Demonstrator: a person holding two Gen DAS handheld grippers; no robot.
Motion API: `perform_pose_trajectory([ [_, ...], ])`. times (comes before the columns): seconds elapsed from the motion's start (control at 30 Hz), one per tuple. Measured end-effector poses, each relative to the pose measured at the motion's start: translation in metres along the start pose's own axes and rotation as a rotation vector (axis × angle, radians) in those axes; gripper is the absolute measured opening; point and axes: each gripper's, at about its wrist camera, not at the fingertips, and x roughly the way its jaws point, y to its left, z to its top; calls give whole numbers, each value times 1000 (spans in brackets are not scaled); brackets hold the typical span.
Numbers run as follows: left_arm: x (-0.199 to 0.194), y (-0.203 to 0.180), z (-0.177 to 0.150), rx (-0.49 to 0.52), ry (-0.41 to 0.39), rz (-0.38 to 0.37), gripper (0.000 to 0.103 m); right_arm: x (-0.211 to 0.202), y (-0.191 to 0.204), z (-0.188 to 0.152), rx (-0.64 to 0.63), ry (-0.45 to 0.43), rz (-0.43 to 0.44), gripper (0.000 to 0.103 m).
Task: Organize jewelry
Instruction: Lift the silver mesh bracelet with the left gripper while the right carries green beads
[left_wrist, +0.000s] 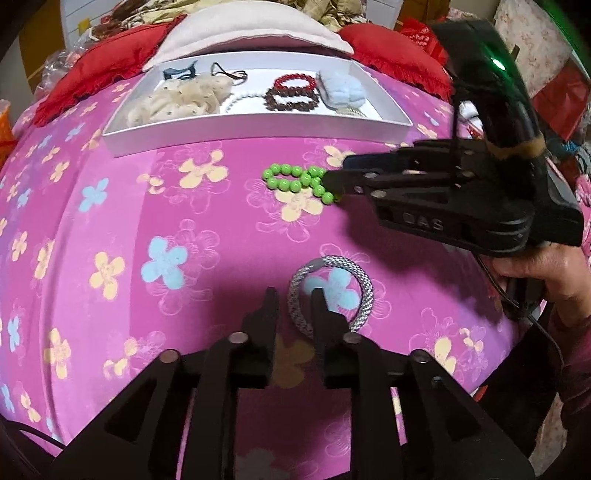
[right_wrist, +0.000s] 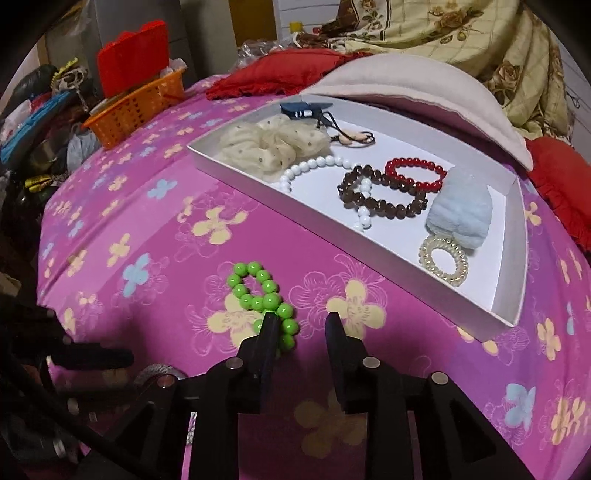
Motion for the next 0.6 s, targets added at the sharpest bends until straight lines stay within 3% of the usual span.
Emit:
perform_pose_trajectory([
  [0.07, 9, -5, -1, 13, 26, 16, 25, 2, 5, 1, -25, -16, -18, 24],
  [0.13, 11, -10, -2, 37, 10, 52, 26, 4, 13, 2, -64, -22, -34, 10],
  [0.23, 12, -14, -3, 68, 10, 66, 25, 2, 16, 2, -75, -26, -47, 9],
  [0.3, 12, -9, -2, 56, 9, 62, 8, -8, 11, 2, -33, -59, -30, 9],
  [0.4, 10, 5, 3, -2, 20, 13, 7, -31, 4, 7, 20, -108, 11, 9],
  [0.6, -15, 13, 14, -28, -53, 16, 6, -71, -1, 22, 32, -181, 27, 9],
])
